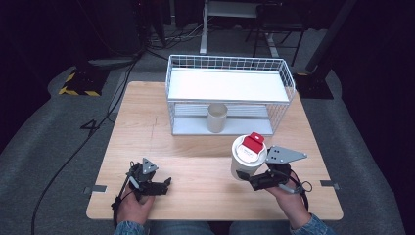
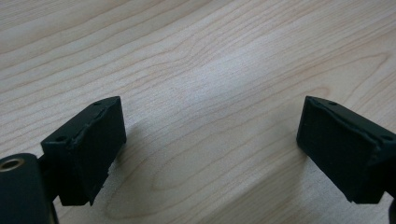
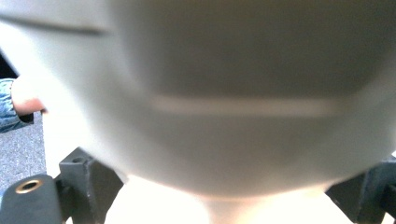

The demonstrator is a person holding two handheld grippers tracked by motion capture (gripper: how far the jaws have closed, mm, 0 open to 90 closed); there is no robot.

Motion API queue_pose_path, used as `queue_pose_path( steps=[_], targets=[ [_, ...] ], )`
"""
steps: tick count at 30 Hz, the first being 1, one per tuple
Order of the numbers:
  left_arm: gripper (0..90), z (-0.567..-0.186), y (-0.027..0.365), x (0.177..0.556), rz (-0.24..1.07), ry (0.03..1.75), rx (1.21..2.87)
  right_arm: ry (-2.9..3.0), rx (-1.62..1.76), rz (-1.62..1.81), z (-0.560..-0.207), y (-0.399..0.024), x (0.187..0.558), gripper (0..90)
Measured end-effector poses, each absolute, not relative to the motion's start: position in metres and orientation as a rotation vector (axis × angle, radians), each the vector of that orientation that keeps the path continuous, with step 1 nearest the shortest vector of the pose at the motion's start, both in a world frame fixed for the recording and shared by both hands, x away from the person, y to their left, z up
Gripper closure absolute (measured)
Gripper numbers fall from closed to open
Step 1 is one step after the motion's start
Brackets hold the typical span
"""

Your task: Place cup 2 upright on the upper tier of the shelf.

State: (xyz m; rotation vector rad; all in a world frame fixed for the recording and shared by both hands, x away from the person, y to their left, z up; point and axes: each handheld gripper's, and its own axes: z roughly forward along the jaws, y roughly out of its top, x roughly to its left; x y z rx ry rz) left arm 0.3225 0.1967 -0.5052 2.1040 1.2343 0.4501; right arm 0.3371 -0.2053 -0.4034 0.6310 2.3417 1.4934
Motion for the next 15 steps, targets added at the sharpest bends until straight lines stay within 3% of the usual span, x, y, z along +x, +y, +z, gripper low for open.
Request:
queue_pose_path(
  steps=[15],
  targets=[
    [8.6, -0.505, 0.197, 0.322, 0.452, 1.241, 2.099, 2.335, 0.65, 1.51, -0.37, -0.207, 0.359, 11.4]
  ],
)
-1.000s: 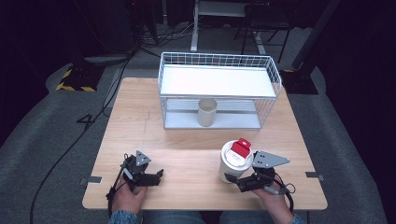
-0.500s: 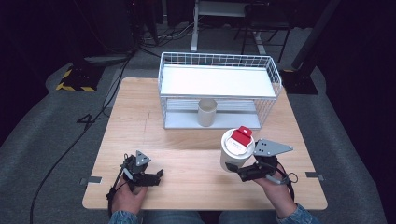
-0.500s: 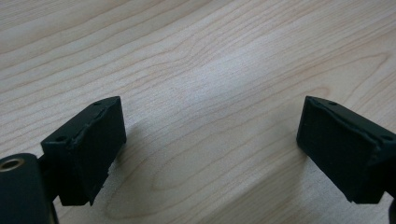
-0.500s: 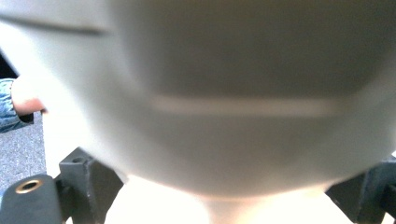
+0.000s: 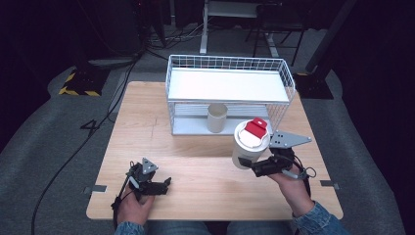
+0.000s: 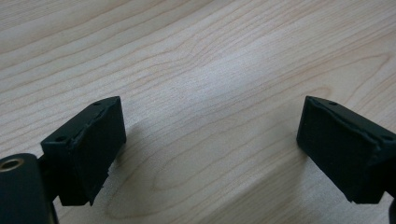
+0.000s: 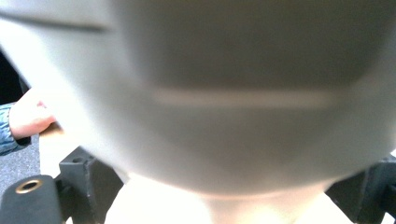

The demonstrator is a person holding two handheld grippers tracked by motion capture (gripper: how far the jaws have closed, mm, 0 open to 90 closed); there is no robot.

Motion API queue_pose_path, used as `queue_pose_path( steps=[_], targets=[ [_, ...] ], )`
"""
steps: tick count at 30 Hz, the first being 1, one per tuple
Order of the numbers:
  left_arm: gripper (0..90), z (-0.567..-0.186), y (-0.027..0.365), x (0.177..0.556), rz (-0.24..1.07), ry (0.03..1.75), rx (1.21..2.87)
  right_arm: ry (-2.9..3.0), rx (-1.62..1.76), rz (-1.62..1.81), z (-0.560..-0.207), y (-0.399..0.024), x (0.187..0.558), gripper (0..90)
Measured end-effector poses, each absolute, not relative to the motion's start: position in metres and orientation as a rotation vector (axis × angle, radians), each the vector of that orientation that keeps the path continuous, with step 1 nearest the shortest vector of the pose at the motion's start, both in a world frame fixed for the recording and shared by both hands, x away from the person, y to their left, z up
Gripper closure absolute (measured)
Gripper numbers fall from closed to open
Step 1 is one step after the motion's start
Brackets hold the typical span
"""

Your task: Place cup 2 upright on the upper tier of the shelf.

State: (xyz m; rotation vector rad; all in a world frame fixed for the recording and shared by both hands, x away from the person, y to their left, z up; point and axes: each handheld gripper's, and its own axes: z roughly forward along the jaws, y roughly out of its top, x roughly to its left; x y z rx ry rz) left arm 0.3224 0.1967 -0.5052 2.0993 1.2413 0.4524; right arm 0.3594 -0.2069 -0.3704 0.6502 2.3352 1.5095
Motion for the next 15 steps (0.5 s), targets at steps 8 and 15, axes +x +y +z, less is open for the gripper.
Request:
queue_pose_path(
  steps=[8, 15],
  targets=[
    [8.6, -0.505, 0.197, 0.323, 0.455, 1.241, 2.098, 2.324, 0.667, 1.502, -0.35, -0.208, 0.372, 11.4],
    [8.6, -0.505, 0.197, 0.323, 0.454, 1.245, 2.099, 2.299, 0.65, 1.505, -0.331, -0.208, 0.383, 11.4]
  ],
)
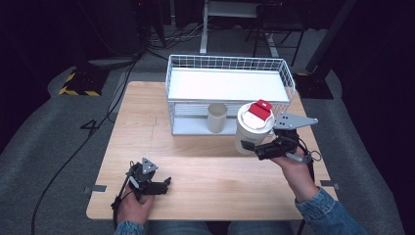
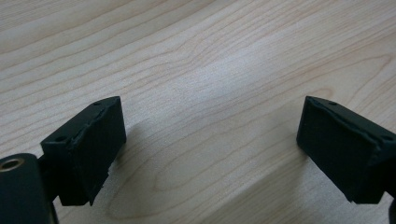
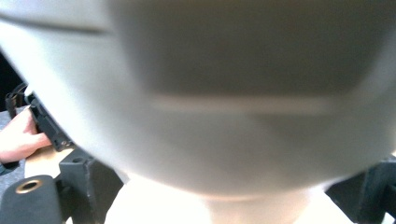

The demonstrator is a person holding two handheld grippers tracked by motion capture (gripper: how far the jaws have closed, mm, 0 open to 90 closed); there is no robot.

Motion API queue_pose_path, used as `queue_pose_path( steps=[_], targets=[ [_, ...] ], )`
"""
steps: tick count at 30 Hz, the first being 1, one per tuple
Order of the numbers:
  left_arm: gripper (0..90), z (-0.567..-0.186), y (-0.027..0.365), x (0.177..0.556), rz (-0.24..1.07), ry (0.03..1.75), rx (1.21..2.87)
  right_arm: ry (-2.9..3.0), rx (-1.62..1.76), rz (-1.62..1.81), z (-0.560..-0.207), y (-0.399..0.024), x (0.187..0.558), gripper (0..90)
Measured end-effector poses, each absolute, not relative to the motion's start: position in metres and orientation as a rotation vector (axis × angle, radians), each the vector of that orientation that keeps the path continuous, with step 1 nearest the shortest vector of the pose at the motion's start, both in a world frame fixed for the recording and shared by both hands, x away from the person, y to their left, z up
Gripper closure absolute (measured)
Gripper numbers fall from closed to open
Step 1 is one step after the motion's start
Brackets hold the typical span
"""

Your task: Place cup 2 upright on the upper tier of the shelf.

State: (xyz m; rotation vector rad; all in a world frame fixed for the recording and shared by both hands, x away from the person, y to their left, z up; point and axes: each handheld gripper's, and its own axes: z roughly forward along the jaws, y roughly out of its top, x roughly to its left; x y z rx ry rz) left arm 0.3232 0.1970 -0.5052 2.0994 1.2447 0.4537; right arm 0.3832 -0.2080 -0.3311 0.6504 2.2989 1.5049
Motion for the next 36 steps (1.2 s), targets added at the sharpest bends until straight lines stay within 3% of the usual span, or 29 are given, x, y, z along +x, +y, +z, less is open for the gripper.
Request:
queue_pose_path(
  steps=[36],
  targets=[
    [8.6, -0.505, 0.197, 0.324, 0.457, 1.244, 2.1, 2.262, 0.708, 1.465, -0.259, -0.186, 0.455, 11.3]
  ],
)
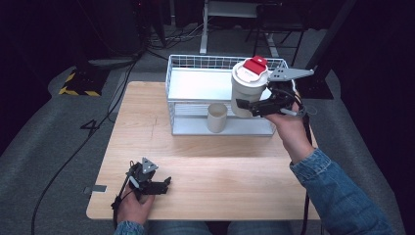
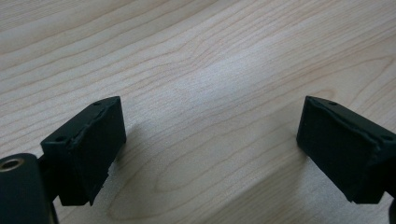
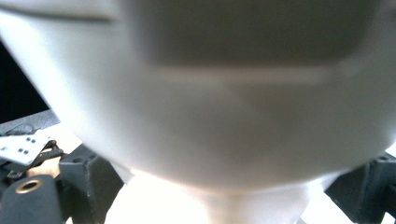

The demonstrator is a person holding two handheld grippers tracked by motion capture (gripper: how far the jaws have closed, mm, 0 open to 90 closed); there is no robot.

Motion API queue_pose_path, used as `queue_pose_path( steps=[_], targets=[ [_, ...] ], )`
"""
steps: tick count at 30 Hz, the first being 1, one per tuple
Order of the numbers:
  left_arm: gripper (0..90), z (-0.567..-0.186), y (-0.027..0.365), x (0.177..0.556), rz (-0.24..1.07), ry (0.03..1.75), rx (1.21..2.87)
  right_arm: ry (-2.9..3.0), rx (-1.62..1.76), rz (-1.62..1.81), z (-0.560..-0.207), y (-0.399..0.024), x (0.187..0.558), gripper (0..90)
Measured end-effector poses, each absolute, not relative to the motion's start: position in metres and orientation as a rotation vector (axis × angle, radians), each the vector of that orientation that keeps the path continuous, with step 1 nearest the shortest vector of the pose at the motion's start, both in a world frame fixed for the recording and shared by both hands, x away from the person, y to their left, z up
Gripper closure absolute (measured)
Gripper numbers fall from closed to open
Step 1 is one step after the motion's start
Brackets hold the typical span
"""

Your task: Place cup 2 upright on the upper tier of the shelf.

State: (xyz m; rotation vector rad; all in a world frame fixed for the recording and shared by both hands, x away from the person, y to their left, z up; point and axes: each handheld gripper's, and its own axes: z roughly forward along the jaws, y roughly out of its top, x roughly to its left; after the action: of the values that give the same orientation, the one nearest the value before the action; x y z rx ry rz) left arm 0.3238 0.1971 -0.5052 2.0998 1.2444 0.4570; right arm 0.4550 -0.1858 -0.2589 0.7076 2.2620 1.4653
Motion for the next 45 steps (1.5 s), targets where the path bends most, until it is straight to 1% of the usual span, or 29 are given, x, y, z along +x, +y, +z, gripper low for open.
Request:
queue_pose_path(
  steps=[20, 30, 45],
  targets=[
    [9.6, -0.505, 0.197, 0.323, 0.456, 1.256, 2.091, 2.185, 0.825, 1.436, -0.246, -0.177, 0.512, 11.3],
    [9.4, -0.505, 0.197, 0.323, 0.458, 1.26, 2.088, 2.149, 0.913, 1.42, -0.252, -0.181, 0.539, 11.3],
    [9.4, -0.505, 0.197, 0.324, 0.462, 1.269, 2.084, 2.123, 0.969, 1.426, -0.264, -0.182, 0.559, 11.3]
  ],
)
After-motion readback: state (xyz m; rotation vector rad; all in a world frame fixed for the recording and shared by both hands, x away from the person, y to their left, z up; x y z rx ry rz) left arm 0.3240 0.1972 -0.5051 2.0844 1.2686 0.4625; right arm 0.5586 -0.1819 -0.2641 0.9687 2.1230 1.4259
